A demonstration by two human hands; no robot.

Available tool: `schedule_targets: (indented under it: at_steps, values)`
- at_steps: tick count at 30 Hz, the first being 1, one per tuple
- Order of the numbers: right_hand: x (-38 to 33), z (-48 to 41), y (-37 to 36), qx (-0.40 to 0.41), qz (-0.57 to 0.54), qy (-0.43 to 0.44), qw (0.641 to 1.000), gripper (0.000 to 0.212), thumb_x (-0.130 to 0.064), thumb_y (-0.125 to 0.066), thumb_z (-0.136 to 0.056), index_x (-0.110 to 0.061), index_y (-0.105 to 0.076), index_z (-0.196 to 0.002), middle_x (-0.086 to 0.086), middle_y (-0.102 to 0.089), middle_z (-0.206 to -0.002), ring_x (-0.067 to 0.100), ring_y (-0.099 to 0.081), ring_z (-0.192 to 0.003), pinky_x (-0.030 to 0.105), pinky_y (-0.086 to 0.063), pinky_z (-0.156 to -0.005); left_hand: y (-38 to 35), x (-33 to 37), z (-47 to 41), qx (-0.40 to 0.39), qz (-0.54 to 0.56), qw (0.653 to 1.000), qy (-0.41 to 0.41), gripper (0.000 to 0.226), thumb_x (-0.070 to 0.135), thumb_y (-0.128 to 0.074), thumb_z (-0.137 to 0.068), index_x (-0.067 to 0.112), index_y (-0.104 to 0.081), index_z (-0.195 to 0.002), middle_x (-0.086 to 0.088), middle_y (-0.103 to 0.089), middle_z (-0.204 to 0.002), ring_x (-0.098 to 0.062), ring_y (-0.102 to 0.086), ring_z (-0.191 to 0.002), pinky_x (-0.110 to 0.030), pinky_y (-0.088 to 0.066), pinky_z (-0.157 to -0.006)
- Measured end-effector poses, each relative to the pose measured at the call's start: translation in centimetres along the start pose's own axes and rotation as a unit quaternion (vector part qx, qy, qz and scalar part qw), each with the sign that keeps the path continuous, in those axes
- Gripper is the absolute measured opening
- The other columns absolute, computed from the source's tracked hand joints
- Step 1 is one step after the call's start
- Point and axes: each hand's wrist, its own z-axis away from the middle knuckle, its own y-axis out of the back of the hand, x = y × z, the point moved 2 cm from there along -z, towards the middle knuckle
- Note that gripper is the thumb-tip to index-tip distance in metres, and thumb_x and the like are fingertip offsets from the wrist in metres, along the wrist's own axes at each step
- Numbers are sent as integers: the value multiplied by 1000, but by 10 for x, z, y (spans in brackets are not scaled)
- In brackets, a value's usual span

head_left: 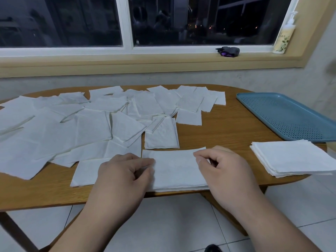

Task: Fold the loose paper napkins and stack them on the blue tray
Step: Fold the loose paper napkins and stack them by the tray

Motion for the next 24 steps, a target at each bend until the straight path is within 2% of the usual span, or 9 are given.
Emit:
schedule_targets:
  at_steps: [3, 5, 7, 10, 14, 16, 19, 21, 24]
  values:
    - [2, 1, -2, -7, 49, 12, 999, 23, -21, -57, -95, -29, -76, -105, -20, -53, -74, 1, -49, -92, 10, -37, -72, -2, -1, 1, -6, -43, 999, -22, 17, 34, -63, -88, 46, -74, -84, 21, -60, -73, 4, -49, -95, -37, -42, -86]
    - [1, 1, -4, -11, 81, 24, 996, 26, -22, -55, -96, -29, -75, -111, -22, -51, -77, 2, -46, -93, 14, -38, -78, -5, -2, 1, -16, -98, 994, -38, 20, 37, -57, -87, 44, -62, -69, 18, -55, -69, -2, -48, -86, -36, -38, -84]
    - [2, 1, -6, -18, 109, 30, 993, 28, -23, -53, -97, -29, -73, -116, -22, -51, -83, 3, -45, -96, 21, -41, -86, -7, -4, 2, -16, -131, 990, -44, 28, 34, -61, -86, 45, -51, -62, 17, -51, -69, -5, -47, -81, -34, -34, -81]
    - [1, 2, -6, -28, 148, 37, 988, 29, -26, -52, -98, -29, -72, -119, -19, -52, -89, 7, -44, -99, 28, -42, -92, -9, -4, 2, 1, -171, 984, -45, 19, 31, -67, -81, 36, -60, -64, 18, -49, -72, -6, -44, -79, -33, -30, -76]
    - [0, 3, -6, -33, 178, 39, 983, 28, -30, -52, -97, -33, -68, -120, -19, -46, -101, 4, -35, -99, 27, -38, -95, -6, -4, 3, 46, -191, 979, -47, 6, 37, -76, -76, 39, -72, -80, 11, -53, -85, -17, -49, -86, -38, -33, -77]
    - [1, 4, -5, -13, 186, 50, 981, 25, -29, -57, -94, -32, -69, -116, -18, -44, -102, 2, -32, -97, 29, -39, -93, -5, -1, 5, 60, -190, 977, -80, 7, 40, -70, -81, 36, -73, -86, 8, -54, -90, -20, -52, -89, -39, -37, -77]
    - [1, 5, -7, 18, 181, 82, 980, 20, -20, -65, -89, -30, -74, -103, -19, -49, -98, 0, -32, -93, 29, -40, -86, -5, 7, 9, 19, -192, 968, -162, 22, 45, -50, -83, 38, -70, -88, 14, -55, -93, -15, -55, -87, -36, -38, -76]
    - [0, 6, -10, 13, 171, 108, 979, 19, -20, -62, -89, -31, -75, -96, -22, -55, -93, -1, -35, -91, 27, -37, -84, -9, 9, 12, -20, -190, 962, -193, 19, 46, -49, -84, 41, -68, -83, 20, -54, -89, -7, -56, -85, -33, -37, -77]
    - [1, 6, -14, -13, 174, 124, 977, 23, -28, -51, -87, -35, -74, -90, -24, -59, -89, 3, -47, -90, 28, -34, -87, -11, 8, 13, -35, -178, 963, -198, 10, 45, -57, -82, 43, -66, -82, 23, -54, -85, -2, -56, -81, -33, -38, -76]
